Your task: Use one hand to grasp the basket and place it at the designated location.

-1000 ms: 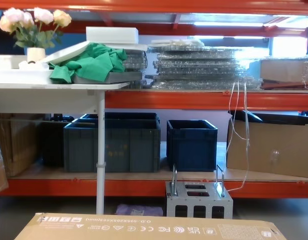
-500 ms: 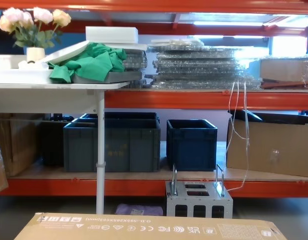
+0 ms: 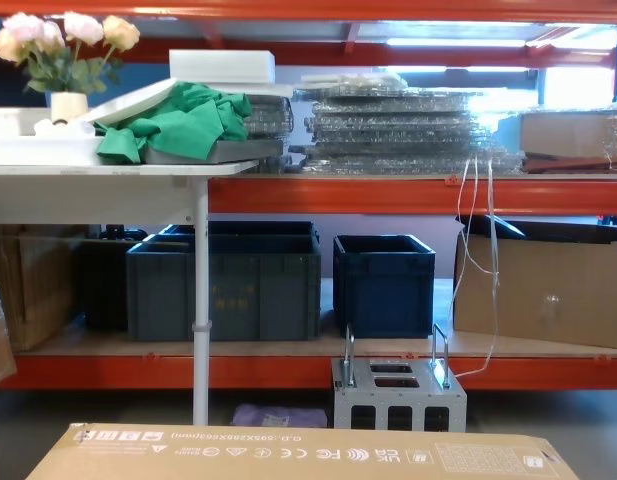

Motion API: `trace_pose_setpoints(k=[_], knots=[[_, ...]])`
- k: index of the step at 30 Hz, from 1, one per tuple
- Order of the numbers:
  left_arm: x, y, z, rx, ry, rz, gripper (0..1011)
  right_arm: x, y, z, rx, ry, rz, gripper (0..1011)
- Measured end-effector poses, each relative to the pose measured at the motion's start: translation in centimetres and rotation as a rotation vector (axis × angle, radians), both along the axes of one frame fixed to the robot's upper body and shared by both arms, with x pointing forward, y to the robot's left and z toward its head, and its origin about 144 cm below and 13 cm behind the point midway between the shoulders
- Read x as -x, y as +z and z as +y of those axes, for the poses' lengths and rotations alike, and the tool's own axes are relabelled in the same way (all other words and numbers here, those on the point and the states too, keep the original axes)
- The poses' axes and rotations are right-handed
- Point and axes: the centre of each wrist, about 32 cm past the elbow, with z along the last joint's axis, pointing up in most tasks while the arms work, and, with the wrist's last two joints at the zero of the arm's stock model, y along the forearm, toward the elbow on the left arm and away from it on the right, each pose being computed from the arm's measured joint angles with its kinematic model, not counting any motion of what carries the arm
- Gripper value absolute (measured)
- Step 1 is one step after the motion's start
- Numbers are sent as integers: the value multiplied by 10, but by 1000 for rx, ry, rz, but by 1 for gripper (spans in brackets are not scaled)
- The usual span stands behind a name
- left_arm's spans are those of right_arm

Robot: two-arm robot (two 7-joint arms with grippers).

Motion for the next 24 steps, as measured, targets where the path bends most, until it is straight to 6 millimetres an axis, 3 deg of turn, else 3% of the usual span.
trace_pose_setpoints(k=[11,24], knots=[[0,0,0,0,0,0,0,10,28,6,-5,29,-26,0],[0,0,0,0,0,0,0,14,47,7,-5,54,-51,0]])
